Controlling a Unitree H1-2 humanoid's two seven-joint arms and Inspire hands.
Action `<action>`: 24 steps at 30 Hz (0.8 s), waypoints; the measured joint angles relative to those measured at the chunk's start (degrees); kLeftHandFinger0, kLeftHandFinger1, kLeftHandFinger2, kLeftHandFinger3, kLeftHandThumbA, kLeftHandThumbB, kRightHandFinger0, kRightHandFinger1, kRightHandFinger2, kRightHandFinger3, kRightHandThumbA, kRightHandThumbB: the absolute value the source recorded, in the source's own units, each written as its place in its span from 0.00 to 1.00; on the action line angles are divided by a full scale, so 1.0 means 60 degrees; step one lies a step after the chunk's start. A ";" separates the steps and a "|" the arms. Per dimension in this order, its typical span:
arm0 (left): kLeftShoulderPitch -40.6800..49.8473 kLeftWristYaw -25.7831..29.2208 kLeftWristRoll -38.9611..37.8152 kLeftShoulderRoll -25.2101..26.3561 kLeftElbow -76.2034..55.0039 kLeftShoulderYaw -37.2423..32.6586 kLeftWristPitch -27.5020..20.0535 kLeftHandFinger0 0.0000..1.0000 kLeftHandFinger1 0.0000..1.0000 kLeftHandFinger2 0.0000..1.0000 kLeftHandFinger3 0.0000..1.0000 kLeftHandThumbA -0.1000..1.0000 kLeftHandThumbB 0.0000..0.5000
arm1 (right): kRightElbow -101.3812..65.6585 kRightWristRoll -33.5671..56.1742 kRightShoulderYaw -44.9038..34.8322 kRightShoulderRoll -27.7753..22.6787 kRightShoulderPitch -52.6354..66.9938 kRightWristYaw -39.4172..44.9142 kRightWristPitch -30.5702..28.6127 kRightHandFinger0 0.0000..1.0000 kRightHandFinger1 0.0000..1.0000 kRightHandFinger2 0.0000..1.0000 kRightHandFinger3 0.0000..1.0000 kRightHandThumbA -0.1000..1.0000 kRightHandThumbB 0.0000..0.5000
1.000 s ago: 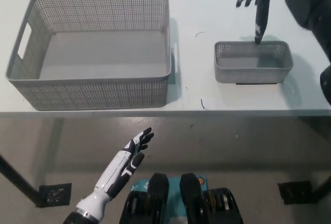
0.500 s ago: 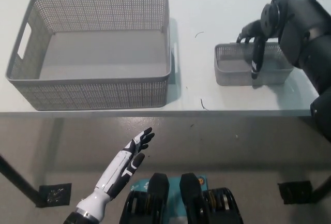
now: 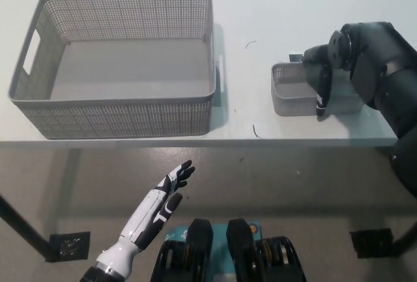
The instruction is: Use the right hand to pick up a small rectangular container and put it into a bigger container on the left side
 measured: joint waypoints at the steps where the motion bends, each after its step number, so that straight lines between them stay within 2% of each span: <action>1: 0.0001 0.0000 0.0000 -0.0001 0.0003 0.0000 -0.0009 1.00 1.00 1.00 1.00 1.00 0.80 | -0.0001 -0.0021 -0.0014 0.0000 0.0046 -0.0180 -0.0002 0.95 1.00 1.00 1.00 0.58 0.66; 2: 0.0003 0.0001 0.0000 0.0000 0.0011 0.0000 -0.0009 1.00 1.00 1.00 1.00 1.00 0.81 | -0.0013 -0.0020 -0.0054 0.0000 0.0088 -0.0380 -0.0004 0.67 0.78 0.86 0.94 0.24 0.44; 3: 0.0004 0.0001 0.0000 -0.0001 0.0019 0.0001 -0.0008 1.00 1.00 1.00 1.00 1.00 0.81 | -0.0017 -0.0021 -0.0077 0.0000 0.0118 -0.0505 -0.0010 0.40 0.52 0.64 0.89 0.06 0.39; 4: 0.0007 0.0001 0.0000 -0.0002 0.0029 0.0001 -0.0008 1.00 1.00 1.00 1.00 1.00 0.81 | -0.0019 -0.0031 -0.0087 -0.0001 0.0185 -0.0751 -0.0026 0.30 0.42 0.53 0.79 0.01 0.37; 5: 0.0012 0.0001 0.0000 -0.0002 0.0039 0.0000 -0.0007 1.00 1.00 1.00 1.00 1.00 0.81 | -0.0032 -0.0037 -0.0091 -0.0003 0.0245 -0.0988 -0.0046 0.29 0.40 0.46 0.57 0.00 0.36; 6: 0.0014 0.0001 0.0001 -0.0002 0.0048 0.0001 -0.0006 1.00 1.00 1.00 1.00 1.00 0.80 | -0.0039 -0.0043 -0.0093 -0.0010 0.0253 -0.1213 -0.0075 0.26 0.33 0.37 0.44 0.00 0.36; 7: 0.0013 0.0002 0.0001 -0.0003 0.0051 0.0001 -0.0005 1.00 1.00 1.00 1.00 1.00 0.79 | -0.0038 -0.0044 -0.0104 -0.0014 0.0267 -0.1414 -0.0102 0.25 0.34 0.34 0.34 0.00 0.36; 8: 0.0014 0.0002 0.0001 -0.0004 0.0052 0.0001 -0.0005 1.00 1.00 1.00 1.00 1.00 0.79 | -0.0038 -0.0048 -0.0115 -0.0018 0.0287 -0.1545 -0.0119 0.26 0.34 0.37 0.51 0.00 0.35; 9: 0.0015 0.0002 0.0001 -0.0004 0.0055 0.0001 -0.0004 1.00 1.00 1.00 1.00 1.00 0.79 | -0.0038 -0.0051 -0.0130 -0.0028 0.0313 -0.1781 -0.0151 0.26 0.34 0.38 0.57 0.00 0.35; 10: 0.0016 0.0002 0.0001 -0.0004 0.0055 0.0001 -0.0004 1.00 1.00 1.00 1.00 1.00 0.79 | -0.0037 -0.0050 -0.0151 -0.0037 0.0340 -0.1929 -0.0185 0.11 0.18 0.26 0.42 0.00 0.37; 11: 0.0019 0.0003 0.0002 -0.0004 0.0056 0.0001 -0.0004 1.00 1.00 1.00 1.00 1.00 0.79 | -0.0037 -0.0051 -0.0178 -0.0046 0.0368 -0.2149 -0.0219 0.03 0.13 0.28 0.41 0.00 0.37; 12: 0.0020 0.0003 0.0002 -0.0004 0.0057 0.0001 -0.0004 1.00 1.00 1.00 1.00 1.00 0.79 | -0.0037 -0.0049 -0.0198 -0.0055 0.0382 -0.2279 -0.0246 0.01 0.11 0.30 0.39 0.00 0.35; 13: 0.0020 0.0003 0.0003 -0.0004 0.0060 0.0001 -0.0003 1.00 1.00 1.00 1.00 1.00 0.79 | -0.0037 -0.0046 -0.0238 -0.0071 0.0406 -0.2474 -0.0297 0.00 0.16 0.48 0.40 0.00 0.36; 14: 0.0020 0.0003 0.0003 -0.0004 0.0062 0.0001 -0.0003 1.00 1.00 1.00 1.00 1.00 0.79 | -0.0037 -0.0045 -0.0261 -0.0078 0.0422 -0.2598 -0.0327 0.00 0.25 0.61 0.42 0.00 0.33; 15: 0.0020 0.0003 0.0003 -0.0004 0.0063 0.0002 -0.0003 1.00 1.00 1.00 1.00 1.00 0.78 | -0.0037 -0.0044 -0.0300 -0.0093 0.0444 -0.2781 -0.0389 0.02 0.37 0.78 0.48 0.00 0.30; 16: 0.0020 0.0003 0.0003 -0.0004 0.0063 0.0002 -0.0003 1.00 1.00 1.00 1.00 1.00 0.77 | -0.0037 -0.0042 -0.0344 -0.0107 0.0456 -0.2934 -0.0437 0.03 0.44 0.88 0.60 0.00 0.28; 17: 0.0020 0.0003 0.0003 -0.0004 0.0063 0.0002 -0.0003 1.00 1.00 1.00 1.00 1.00 0.76 | -0.0037 -0.0036 -0.0395 -0.0121 0.0462 -0.3069 -0.0486 0.07 0.49 0.93 0.67 0.00 0.29; 18: 0.0021 0.0003 0.0003 -0.0003 0.0063 0.0002 -0.0003 1.00 1.00 1.00 1.00 1.00 0.73 | -0.0037 -0.0031 -0.0458 -0.0138 0.0463 -0.3211 -0.0534 0.09 0.57 0.96 0.81 0.00 0.28; 19: 0.0020 0.0003 0.0003 -0.0003 0.0063 0.0003 -0.0003 1.00 1.00 1.00 1.00 1.00 0.74 | -0.0037 -0.0026 -0.0514 -0.0155 0.0460 -0.3347 -0.0579 0.12 0.62 0.97 0.89 0.00 0.32; 20: 0.0020 0.0003 0.0003 -0.0003 0.0063 0.0003 -0.0003 1.00 1.00 1.00 1.00 1.00 0.74 | -0.0038 -0.0020 -0.0584 -0.0176 0.0452 -0.3463 -0.0629 0.12 0.63 0.97 0.90 0.00 0.32; 21: 0.0020 0.0002 0.0002 -0.0003 0.0063 0.0005 -0.0003 1.00 1.00 1.00 1.00 1.00 0.74 | -0.0042 -0.0015 -0.0692 -0.0212 0.0430 -0.3661 -0.0711 0.12 0.62 0.97 0.97 0.00 0.31; 23: 0.0021 0.0002 0.0001 -0.0002 0.0063 0.0007 -0.0003 1.00 1.00 1.00 1.00 1.00 0.72 | -0.0045 -0.0013 -0.0835 -0.0278 0.0359 -0.3929 -0.0841 0.12 0.58 0.91 0.96 0.00 0.35; 24: 0.0021 0.0002 0.0002 -0.0002 0.0062 0.0009 -0.0003 1.00 1.00 1.00 1.00 1.00 0.71 | -0.0045 -0.0011 -0.0912 -0.0308 0.0296 -0.4039 -0.0902 0.11 0.53 0.86 0.92 0.00 0.39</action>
